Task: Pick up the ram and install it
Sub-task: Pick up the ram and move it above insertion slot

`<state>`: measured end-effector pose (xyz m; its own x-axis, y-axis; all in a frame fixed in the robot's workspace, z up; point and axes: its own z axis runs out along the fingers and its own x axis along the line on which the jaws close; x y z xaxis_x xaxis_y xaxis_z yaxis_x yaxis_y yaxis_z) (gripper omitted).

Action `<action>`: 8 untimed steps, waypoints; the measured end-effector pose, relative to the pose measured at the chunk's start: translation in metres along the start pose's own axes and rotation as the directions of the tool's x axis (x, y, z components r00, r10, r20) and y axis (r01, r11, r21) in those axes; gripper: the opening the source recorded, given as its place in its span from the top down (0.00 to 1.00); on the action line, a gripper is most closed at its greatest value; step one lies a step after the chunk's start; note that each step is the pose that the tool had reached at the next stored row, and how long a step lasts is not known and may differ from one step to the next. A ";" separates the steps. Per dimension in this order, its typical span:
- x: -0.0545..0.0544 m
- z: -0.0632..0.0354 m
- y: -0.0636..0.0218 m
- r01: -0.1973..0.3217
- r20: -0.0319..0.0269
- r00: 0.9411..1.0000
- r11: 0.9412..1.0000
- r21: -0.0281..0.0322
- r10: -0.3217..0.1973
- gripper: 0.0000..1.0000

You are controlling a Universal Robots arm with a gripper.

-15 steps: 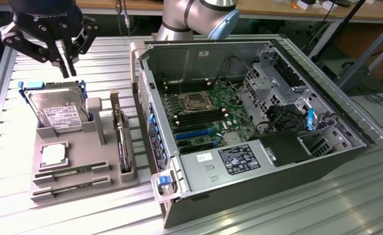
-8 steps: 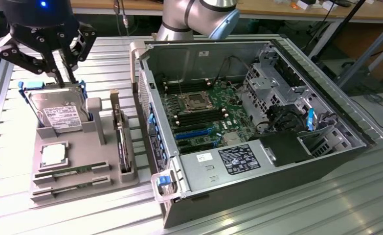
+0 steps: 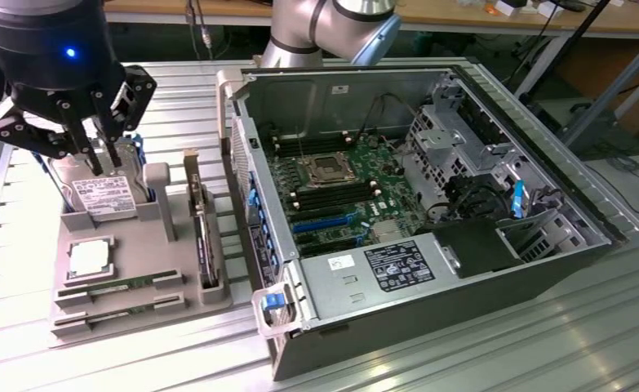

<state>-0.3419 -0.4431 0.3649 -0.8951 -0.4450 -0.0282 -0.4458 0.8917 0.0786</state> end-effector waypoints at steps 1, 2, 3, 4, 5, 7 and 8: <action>0.002 0.0017 -0.0035 0.003 -0.007 1.000 1.000 -0.003 -0.003 0.75; 0.004 0.0055 -0.0092 0.012 -0.023 1.000 1.000 -0.012 -0.012 0.75; 0.006 0.0075 -0.0118 0.020 -0.033 0.999 1.000 -0.016 -0.021 0.75; 0.007 0.0093 -0.0139 0.027 -0.040 0.999 0.999 -0.020 -0.028 0.75; 0.008 0.0112 -0.0163 0.035 -0.048 0.998 0.999 -0.025 -0.036 0.75; 0.012 0.0148 -0.0243 0.045 -0.062 0.997 0.998 -0.032 -0.047 0.75; 0.015 0.0148 -0.0287 0.046 -0.062 0.997 0.998 -0.032 -0.048 0.75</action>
<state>-0.3424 -0.4740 0.3474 -0.8703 -0.4916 0.0298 -0.4861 0.8671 0.1090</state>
